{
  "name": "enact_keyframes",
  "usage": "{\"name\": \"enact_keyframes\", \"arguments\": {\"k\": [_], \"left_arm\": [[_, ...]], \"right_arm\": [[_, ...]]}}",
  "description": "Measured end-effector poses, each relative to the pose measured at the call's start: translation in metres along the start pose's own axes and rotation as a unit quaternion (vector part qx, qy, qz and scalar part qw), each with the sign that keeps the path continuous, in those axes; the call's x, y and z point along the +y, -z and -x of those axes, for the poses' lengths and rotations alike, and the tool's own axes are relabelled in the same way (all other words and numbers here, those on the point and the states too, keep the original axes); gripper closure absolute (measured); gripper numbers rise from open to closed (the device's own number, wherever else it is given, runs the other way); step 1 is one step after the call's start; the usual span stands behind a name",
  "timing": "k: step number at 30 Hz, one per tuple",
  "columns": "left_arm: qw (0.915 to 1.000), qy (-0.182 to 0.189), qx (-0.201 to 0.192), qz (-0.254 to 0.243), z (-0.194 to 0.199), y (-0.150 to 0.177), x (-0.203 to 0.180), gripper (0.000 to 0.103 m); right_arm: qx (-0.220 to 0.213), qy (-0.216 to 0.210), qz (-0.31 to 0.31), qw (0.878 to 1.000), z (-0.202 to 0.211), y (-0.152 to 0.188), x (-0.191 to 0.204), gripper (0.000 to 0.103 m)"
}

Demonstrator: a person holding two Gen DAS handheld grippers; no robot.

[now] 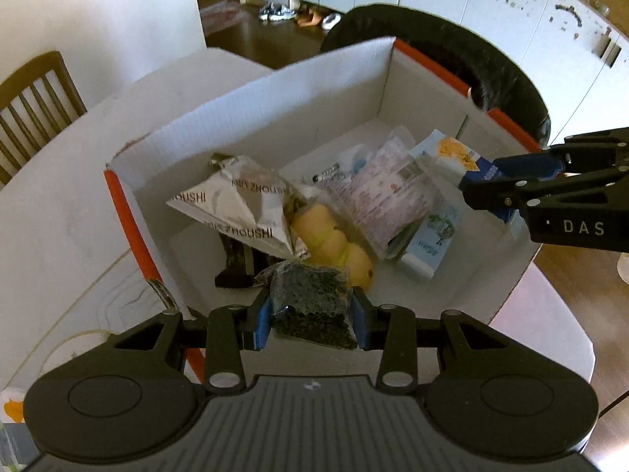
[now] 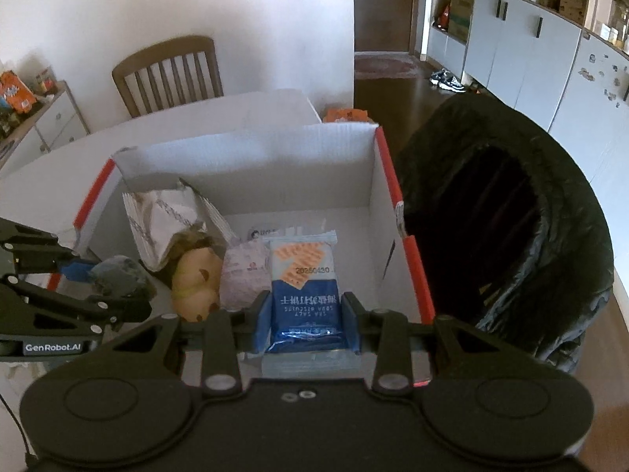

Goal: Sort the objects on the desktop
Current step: 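Lower both items into the box and open both grippers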

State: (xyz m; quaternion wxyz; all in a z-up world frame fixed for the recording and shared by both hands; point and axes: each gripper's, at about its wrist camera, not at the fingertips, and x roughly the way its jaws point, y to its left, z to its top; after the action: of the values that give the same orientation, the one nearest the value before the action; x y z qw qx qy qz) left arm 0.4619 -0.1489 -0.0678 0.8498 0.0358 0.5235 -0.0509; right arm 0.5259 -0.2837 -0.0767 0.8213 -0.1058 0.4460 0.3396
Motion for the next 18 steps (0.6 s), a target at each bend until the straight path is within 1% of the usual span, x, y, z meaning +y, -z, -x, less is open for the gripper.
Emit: {"name": "enact_keyframes", "arguments": {"k": [3, 7, 11, 15, 18], "left_arm": [[0.9998, -0.009, 0.006, -0.014, -0.002, -0.002, -0.004, 0.064], [0.9997, 0.000, 0.015, -0.017, -0.005, -0.007, -0.006, 0.064], [0.9990, -0.005, 0.028, -0.034, -0.011, -0.007, -0.014, 0.064], [0.9987, 0.000, 0.048, -0.017, -0.019, -0.009, -0.009, 0.064], [0.9985, 0.000, 0.051, -0.017, -0.021, -0.010, -0.010, 0.063]], "right_arm": [[0.007, -0.005, 0.001, 1.000, -0.006, 0.001, 0.000, 0.067], [0.016, -0.008, 0.002, 1.000, -0.013, 0.002, -0.001, 0.067], [0.022, -0.014, 0.000, 1.000, -0.018, 0.004, -0.002, 0.067], [0.026, -0.021, 0.000, 0.999, -0.022, 0.004, -0.002, 0.066], [0.026, -0.027, -0.001, 0.999, -0.022, 0.004, -0.003, 0.064]]}}
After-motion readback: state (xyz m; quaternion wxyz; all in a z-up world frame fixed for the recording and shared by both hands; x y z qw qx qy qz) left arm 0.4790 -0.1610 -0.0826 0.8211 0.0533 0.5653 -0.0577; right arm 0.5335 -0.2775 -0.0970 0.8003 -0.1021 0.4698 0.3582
